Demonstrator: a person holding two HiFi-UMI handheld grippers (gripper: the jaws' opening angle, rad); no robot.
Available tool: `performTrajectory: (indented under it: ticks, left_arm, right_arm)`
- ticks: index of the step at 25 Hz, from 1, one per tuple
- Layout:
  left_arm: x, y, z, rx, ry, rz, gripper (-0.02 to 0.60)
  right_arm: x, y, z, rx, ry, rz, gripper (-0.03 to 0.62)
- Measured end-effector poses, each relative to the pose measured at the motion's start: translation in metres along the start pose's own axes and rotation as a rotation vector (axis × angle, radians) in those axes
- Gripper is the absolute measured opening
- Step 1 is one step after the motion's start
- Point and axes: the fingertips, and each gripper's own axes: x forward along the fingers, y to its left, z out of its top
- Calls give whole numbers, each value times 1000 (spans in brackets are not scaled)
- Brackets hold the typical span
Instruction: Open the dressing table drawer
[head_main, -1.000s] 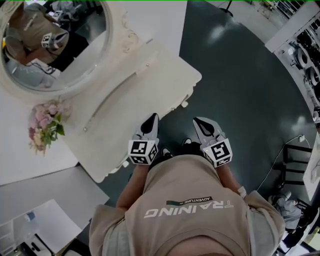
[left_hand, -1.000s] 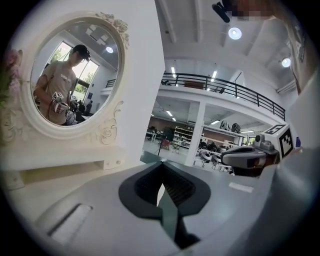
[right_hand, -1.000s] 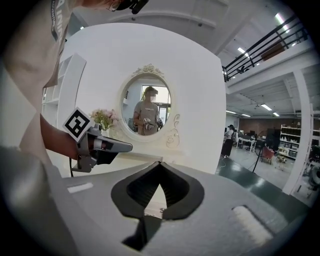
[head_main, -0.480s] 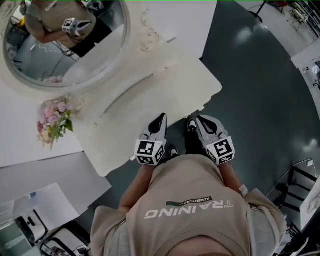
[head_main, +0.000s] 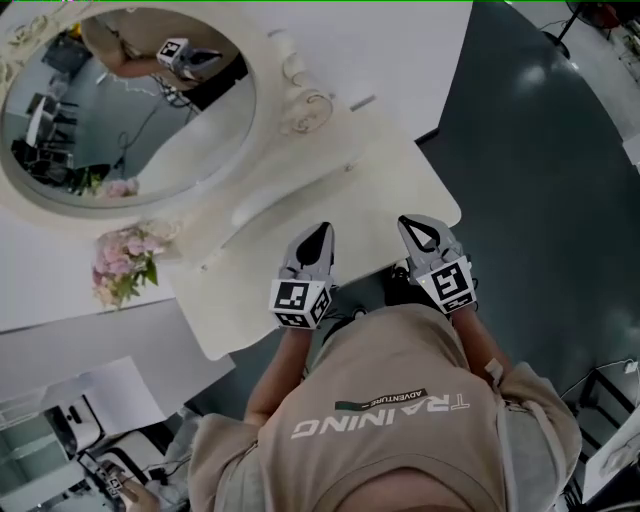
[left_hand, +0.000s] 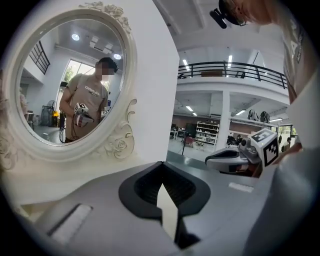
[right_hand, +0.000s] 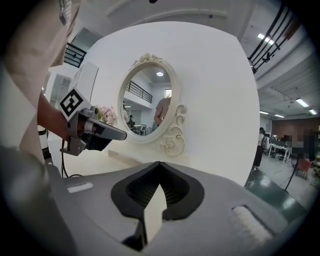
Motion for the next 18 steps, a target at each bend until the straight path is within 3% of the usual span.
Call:
performTrajectory:
  ticks: [11,18]
  left_arm:
    - [28,17,19,-51,-12,175,18]
    - [14,32,10,-52,11,245,18]
  right_arm:
    - [45,-54,-3,8,14,148,3]
    - [76,-64,-11,30,32,161,3]
